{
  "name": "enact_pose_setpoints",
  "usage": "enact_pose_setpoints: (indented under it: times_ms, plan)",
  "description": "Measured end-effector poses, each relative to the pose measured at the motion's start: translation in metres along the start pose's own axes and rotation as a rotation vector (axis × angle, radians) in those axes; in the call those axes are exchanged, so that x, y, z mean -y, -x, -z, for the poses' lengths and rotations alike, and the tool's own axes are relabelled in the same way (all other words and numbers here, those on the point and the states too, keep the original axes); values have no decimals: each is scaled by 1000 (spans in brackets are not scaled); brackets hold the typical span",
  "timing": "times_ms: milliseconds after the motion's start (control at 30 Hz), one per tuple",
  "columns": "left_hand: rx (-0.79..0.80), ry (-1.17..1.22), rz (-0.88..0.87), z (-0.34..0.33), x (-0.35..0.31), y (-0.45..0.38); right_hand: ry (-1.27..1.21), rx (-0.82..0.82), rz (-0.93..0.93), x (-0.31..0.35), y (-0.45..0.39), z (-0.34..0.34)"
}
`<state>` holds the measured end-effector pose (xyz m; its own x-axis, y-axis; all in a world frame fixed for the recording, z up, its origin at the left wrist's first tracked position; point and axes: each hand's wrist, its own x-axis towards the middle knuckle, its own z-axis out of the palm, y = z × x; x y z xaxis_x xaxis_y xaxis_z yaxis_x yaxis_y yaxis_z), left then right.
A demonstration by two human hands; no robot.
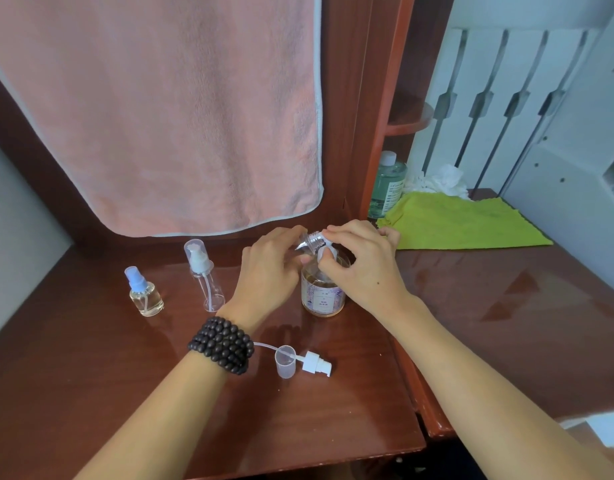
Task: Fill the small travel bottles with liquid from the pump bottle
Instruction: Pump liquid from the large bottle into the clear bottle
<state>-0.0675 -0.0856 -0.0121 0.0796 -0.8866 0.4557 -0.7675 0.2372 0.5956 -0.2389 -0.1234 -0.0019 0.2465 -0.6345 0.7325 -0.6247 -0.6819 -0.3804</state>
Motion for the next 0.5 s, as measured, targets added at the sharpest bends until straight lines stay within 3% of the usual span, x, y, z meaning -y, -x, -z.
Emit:
enact_pose_setpoints:
  times_ms: [500]
  plan:
    - [1, -8, 9, -7, 2, 5, 7, 10, -5, -3, 0, -3]
